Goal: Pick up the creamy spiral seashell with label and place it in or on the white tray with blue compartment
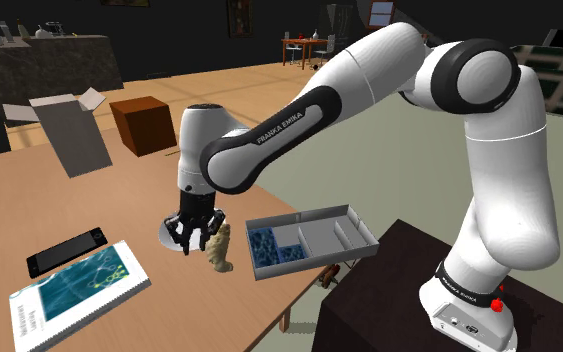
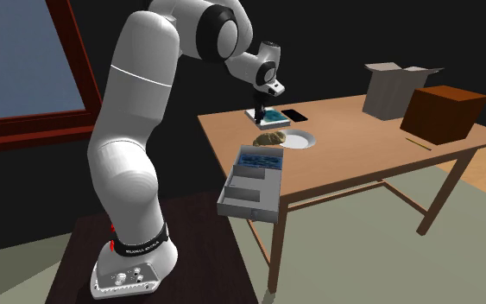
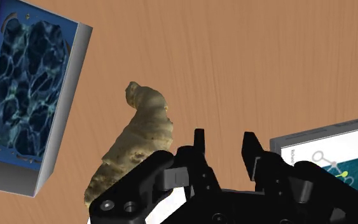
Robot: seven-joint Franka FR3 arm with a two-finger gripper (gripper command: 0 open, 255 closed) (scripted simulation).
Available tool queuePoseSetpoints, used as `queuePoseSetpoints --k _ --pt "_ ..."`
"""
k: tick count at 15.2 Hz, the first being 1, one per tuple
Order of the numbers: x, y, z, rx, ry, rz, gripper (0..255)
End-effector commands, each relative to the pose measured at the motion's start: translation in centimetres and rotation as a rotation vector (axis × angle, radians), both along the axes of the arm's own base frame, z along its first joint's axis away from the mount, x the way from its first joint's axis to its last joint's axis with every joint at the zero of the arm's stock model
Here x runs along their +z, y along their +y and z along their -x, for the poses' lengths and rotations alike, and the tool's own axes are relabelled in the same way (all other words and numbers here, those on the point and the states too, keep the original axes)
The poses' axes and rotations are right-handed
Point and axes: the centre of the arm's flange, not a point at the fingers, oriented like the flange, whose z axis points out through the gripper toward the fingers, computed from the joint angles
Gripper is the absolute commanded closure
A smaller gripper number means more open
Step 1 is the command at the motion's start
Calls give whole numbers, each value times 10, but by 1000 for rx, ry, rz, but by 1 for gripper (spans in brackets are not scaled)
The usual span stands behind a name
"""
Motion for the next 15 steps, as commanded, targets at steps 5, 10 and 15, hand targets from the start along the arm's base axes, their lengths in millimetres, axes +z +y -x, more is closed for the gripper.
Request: queuePoseSetpoints --k 5,10,15 --pt "-35 8 31 -294 -159 363 0" --pt "-61 4 27 -294 -159 363 0" --pt "-75 2 25 -294 -159 363 0"
